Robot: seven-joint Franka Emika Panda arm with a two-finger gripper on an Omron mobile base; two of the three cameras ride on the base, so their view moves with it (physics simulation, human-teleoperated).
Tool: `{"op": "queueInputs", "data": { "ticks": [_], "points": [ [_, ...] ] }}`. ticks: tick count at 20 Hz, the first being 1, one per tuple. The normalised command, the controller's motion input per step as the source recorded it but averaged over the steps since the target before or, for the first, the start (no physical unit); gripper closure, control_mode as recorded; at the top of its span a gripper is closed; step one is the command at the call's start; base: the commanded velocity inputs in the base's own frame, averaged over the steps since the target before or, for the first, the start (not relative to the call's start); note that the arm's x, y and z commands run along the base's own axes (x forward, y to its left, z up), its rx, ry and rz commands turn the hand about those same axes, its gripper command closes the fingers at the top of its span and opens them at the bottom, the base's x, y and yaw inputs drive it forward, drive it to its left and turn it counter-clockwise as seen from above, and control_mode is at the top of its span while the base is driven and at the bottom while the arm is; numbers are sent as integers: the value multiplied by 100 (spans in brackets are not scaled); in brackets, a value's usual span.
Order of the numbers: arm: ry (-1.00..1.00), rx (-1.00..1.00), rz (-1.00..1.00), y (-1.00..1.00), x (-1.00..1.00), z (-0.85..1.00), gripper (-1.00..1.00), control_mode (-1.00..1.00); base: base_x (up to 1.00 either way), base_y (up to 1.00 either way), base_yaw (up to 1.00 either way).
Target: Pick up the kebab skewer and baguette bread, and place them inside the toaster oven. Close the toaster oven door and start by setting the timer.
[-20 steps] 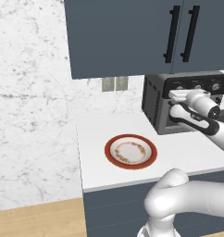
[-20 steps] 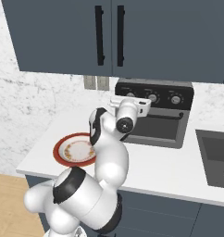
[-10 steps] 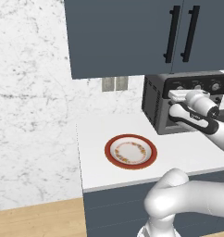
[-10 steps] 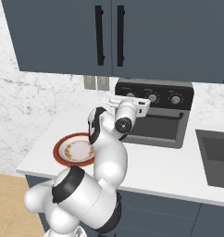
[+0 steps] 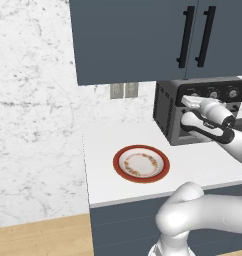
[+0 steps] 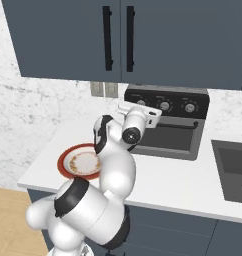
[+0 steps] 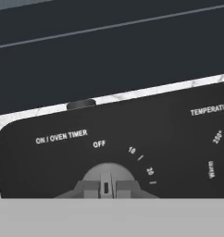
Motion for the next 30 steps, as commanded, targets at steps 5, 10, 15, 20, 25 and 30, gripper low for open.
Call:
{"op": "queueInputs", "data": {
  "ticks": [5,10,15,20,25,30],
  "points": [
    [0,21,-6,-1,0,0,100,-100,0,0,0],
    [0,23,-7,-3,-1,0,100,-100,0,0,0],
    [0,25,-7,-4,0,0,100,-100,0,0,0],
    [0,26,-5,-10,0,0,100,-100,0,0,0],
    [-2,25,-4,-9,0,0,100,-100,0,0,0],
    [-2,24,-4,-8,0,0,100,-100,0,0,0]
  ]
}}
